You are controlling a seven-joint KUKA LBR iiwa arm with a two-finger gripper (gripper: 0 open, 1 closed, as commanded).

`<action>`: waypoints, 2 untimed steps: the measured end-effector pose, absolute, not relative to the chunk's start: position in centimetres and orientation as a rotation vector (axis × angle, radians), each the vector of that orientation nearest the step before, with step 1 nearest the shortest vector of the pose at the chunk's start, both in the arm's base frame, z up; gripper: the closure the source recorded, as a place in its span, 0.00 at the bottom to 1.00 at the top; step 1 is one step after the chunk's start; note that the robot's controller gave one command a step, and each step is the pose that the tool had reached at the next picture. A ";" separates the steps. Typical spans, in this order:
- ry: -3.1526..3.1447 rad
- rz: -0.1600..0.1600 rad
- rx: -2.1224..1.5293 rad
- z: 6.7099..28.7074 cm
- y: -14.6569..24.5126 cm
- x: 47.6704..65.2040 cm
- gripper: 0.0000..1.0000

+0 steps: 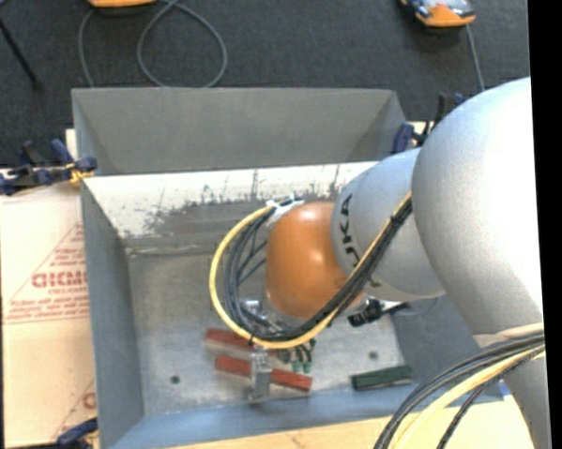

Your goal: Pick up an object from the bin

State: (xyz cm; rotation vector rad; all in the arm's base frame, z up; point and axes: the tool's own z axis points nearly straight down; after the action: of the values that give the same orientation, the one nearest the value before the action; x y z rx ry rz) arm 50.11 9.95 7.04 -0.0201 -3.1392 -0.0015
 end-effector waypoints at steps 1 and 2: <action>-3.139 -0.002 -0.023 7.0 10.0 50.1 1.00; -3.146 -0.003 -0.033 9.4 9.9 50.2 1.00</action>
Offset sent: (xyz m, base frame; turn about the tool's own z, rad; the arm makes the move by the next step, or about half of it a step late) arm 0.0000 0.0000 0.0000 0.0000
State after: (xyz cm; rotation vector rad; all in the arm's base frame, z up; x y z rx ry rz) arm 50.24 9.87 9.36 -0.0329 -3.1456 -0.0031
